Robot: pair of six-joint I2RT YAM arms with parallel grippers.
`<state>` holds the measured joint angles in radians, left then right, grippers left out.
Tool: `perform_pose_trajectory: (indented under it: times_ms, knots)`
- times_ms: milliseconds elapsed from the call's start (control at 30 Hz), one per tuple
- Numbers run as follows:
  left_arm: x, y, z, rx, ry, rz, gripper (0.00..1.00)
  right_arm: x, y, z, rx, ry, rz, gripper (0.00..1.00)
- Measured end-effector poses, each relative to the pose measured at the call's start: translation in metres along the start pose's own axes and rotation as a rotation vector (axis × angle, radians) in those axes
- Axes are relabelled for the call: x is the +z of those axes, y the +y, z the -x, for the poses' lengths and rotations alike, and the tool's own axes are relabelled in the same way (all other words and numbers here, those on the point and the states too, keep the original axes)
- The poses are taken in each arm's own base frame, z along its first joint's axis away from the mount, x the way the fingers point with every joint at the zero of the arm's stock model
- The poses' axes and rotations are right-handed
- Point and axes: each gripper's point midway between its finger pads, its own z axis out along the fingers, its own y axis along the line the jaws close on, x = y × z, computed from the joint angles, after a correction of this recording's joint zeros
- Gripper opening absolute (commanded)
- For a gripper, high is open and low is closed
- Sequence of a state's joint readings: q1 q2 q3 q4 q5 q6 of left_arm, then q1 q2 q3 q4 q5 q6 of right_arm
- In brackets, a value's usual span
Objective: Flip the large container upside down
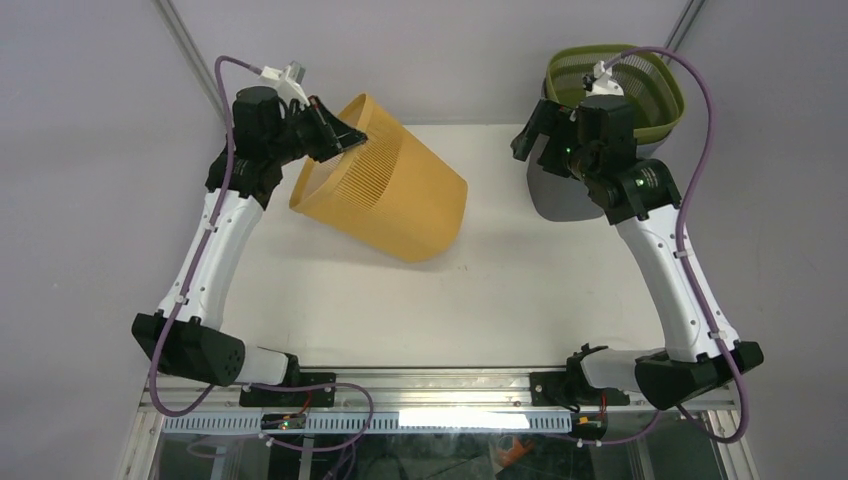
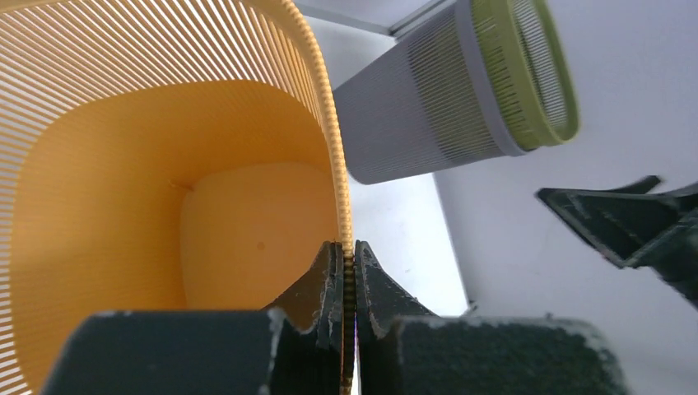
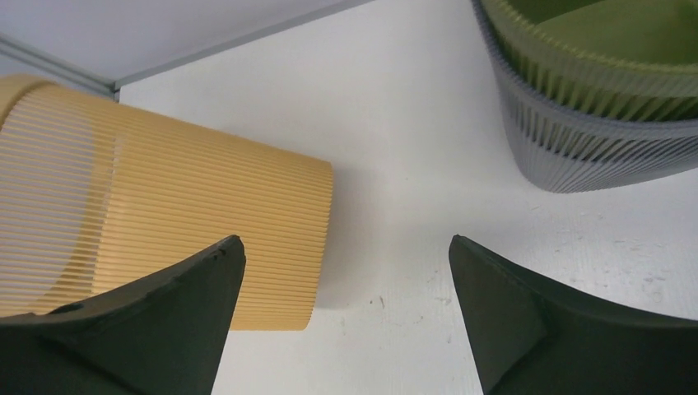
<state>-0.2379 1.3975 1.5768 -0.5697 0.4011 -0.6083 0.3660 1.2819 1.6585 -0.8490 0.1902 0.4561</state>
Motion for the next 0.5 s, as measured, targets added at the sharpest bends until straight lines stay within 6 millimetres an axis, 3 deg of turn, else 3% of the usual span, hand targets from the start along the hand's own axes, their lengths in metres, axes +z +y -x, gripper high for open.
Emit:
perform_pose_trajectory:
  times_ms: [133, 233, 367, 500]
  knots:
    - [-0.008, 0.021, 0.001, -0.095, -0.016, -0.074, 0.0, 0.011, 0.011, -0.025, 0.033, 0.097, 0.102, 0.99]
    - [-0.015, 0.051, -0.002, -0.194, -0.028, -0.107, 0.0, 0.022, 0.024, -0.054, 0.09, 0.186, 0.207, 0.99]
    - [-0.019, 0.083, -0.005, -0.293, -0.041, -0.099, 0.0, 0.035, 0.035, -0.126, 0.191, 0.361, 0.312, 0.99]
    - [-0.021, 0.089, -0.009, -0.31, -0.032, -0.114, 0.0, 0.039, 0.039, -0.18, 0.253, 0.485, 0.335, 0.99]
